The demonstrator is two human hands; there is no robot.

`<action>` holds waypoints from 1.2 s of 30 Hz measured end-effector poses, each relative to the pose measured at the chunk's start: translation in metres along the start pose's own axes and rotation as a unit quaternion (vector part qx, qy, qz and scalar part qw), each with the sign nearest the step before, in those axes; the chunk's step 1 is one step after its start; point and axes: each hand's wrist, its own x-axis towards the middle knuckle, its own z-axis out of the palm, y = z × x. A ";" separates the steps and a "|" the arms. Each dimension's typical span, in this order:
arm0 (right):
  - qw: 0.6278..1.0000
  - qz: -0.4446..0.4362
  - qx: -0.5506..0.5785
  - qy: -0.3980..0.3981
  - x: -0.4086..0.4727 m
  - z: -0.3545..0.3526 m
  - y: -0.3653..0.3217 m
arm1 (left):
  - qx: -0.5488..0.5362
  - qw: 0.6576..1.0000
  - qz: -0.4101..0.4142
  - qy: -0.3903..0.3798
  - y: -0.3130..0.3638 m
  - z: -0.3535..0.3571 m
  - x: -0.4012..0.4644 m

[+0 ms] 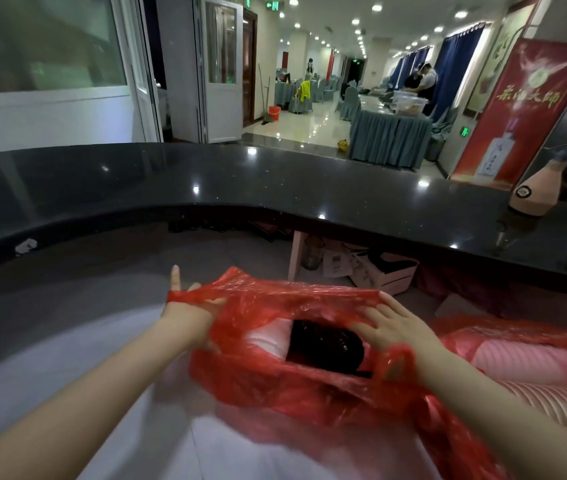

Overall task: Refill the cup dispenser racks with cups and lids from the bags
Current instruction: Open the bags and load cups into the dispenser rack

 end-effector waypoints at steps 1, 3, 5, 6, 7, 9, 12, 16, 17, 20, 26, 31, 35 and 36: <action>1.000 -0.011 0.010 -0.003 -0.001 0.002 0.001 | -0.005 1.000 0.009 -0.011 -0.002 0.000 0.000; 0.999 -0.028 0.030 0.005 0.000 -0.002 0.001 | -0.029 0.998 0.029 -0.040 -0.004 -0.002 0.000; 0.993 -0.055 0.032 0.095 -0.003 -0.008 0.003 | -0.059 0.995 0.060 -0.051 -0.004 -0.005 -0.003; 0.982 -0.069 0.025 0.175 -0.004 -0.006 0.005 | -0.079 0.993 0.081 -0.039 -0.003 -0.007 -0.005; 0.961 -0.073 0.015 0.266 -0.006 -0.003 0.007 | -0.099 0.989 0.104 -0.014 -0.002 -0.010 -0.008; 0.930 -0.059 -0.001 0.362 -0.011 0.004 0.006 | -0.126 0.978 0.159 0.056 0.004 -0.017 -0.015; 0.920 -0.065 -0.039 0.384 -0.015 0.016 -0.001 | -0.135 0.951 0.215 0.174 0.017 -0.036 -0.027; 0.938 -0.026 -0.050 0.341 -0.014 0.022 -0.003 | -0.089 0.904 0.301 0.289 0.026 -0.043 -0.031; 0.945 -0.010 -0.046 0.323 -0.014 0.024 -0.002 | -0.068 0.892 0.315 0.318 0.027 -0.042 -0.032; 0.964 0.023 -0.009 0.266 -0.013 0.027 0.001 | -0.012 0.808 0.377 0.453 0.028 -0.041 -0.037; 0.978 0.033 0.145 0.149 0.023 0.013 0.010 | -0.005 0.664 0.515 0.542 0.050 -0.047 -0.034; 0.952 -0.001 0.182 0.247 0.046 0.009 0.011 | 0.087 0.759 0.427 0.484 0.051 -0.048 0.000; 0.924 -0.063 0.030 0.375 0.036 0.025 0.016 | 0.049 0.937 0.294 0.183 0.023 -0.025 0.031; 0.929 -0.075 0.024 0.361 0.032 0.030 0.018 | 0.023 0.960 0.266 0.088 0.016 -0.018 0.038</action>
